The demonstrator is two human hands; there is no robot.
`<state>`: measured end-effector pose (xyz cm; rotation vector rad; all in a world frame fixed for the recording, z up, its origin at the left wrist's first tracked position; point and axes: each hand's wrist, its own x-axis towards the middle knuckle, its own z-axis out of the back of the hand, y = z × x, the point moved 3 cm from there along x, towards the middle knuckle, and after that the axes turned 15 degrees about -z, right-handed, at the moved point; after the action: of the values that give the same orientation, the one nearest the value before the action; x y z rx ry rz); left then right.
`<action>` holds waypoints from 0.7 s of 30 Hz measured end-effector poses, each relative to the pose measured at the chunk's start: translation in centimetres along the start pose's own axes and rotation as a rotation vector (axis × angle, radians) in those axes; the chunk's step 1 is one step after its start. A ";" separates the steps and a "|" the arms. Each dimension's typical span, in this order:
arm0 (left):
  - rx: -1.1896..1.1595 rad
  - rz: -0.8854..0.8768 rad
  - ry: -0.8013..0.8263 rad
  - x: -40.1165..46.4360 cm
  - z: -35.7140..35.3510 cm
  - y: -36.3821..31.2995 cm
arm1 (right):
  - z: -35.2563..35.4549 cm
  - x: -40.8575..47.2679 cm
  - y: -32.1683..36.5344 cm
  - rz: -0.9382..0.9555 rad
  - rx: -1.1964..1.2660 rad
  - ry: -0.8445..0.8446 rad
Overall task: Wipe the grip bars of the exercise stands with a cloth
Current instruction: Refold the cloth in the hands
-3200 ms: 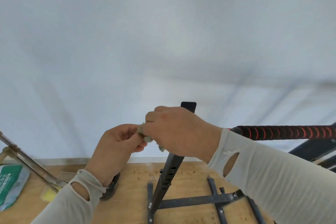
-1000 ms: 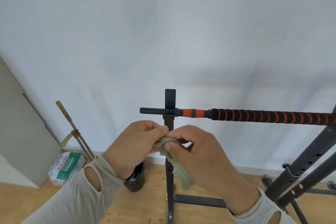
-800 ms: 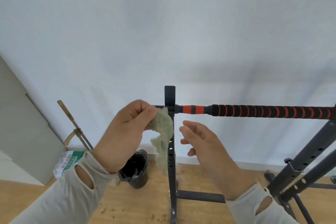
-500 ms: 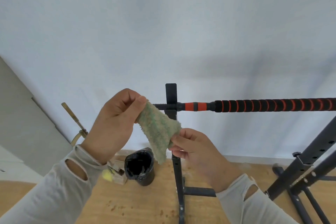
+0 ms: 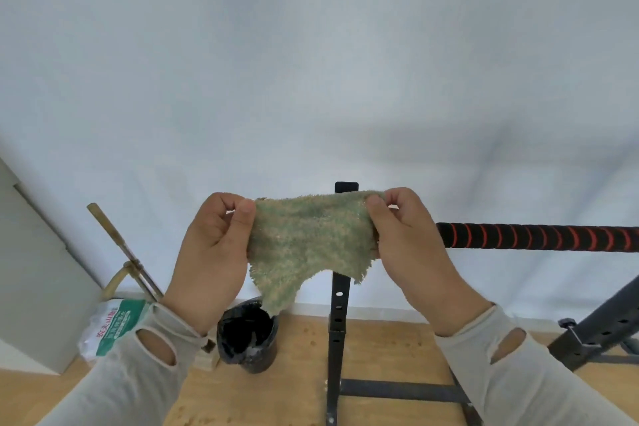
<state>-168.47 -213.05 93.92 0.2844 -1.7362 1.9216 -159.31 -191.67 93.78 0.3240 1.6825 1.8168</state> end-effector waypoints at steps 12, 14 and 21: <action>-0.017 0.218 -0.076 6.2 -0.8 9.1 | -5.6 7.4 2.7 0.324 -0.831 -0.175; 0.030 0.251 -0.020 6.5 -1.6 10.3 | -6.4 7.6 2.0 0.550 -1.157 -0.336; 0.069 0.323 0.074 6.5 -2.0 12.7 | -5.8 7.8 0.5 0.688 -1.205 -0.527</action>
<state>-180.06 -210.00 85.88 -0.0469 -1.7541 2.1902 -168.75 -191.69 91.56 0.7753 -0.0613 2.5449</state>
